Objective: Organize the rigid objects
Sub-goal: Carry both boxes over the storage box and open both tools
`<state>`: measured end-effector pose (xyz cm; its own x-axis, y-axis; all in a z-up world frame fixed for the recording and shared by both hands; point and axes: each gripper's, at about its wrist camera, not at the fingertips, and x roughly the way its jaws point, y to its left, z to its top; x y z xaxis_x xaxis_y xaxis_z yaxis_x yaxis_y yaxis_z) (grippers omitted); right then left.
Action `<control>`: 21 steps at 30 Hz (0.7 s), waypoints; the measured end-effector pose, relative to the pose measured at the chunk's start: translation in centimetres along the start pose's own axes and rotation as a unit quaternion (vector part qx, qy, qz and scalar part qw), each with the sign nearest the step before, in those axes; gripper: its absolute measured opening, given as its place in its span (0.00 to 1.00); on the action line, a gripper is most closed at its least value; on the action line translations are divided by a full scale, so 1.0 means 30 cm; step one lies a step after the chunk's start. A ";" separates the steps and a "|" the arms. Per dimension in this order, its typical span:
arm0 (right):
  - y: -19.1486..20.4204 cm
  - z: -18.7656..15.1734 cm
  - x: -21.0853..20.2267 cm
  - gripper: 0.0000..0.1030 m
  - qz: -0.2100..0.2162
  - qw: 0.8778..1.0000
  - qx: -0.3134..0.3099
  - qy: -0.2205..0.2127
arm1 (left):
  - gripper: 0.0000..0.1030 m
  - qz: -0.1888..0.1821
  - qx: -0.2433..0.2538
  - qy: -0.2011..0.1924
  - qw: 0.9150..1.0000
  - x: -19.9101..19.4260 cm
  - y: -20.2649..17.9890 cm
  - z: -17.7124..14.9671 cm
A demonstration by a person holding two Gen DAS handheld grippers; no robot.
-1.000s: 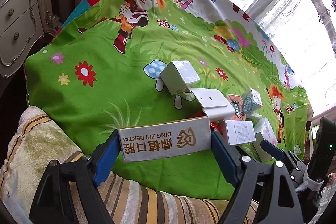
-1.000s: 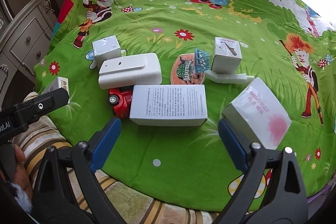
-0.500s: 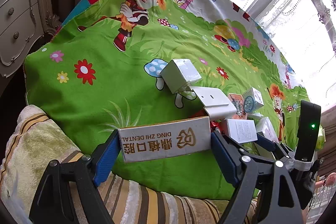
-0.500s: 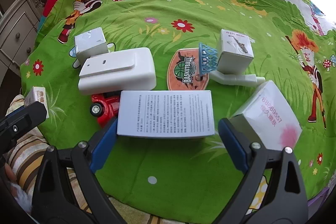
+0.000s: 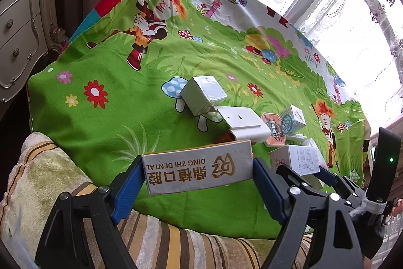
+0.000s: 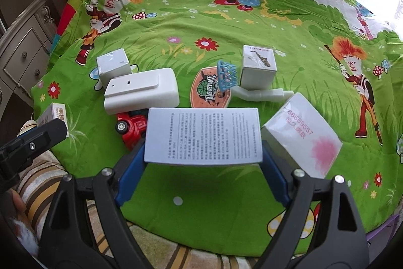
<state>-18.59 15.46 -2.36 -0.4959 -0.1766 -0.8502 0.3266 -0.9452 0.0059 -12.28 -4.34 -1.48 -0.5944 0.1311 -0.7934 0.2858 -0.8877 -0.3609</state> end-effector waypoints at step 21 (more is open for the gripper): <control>-0.180 -0.215 -0.309 0.84 -0.045 0.993 0.079 -0.071 | 0.82 -0.042 0.096 0.011 0.994 -0.047 -0.237 -0.113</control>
<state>-10.58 23.98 2.10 -0.6298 -0.1155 -0.7681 0.1514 -0.9882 0.0245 -10.94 3.29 0.53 -0.5924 0.2173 -0.7758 0.0854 -0.9406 -0.3287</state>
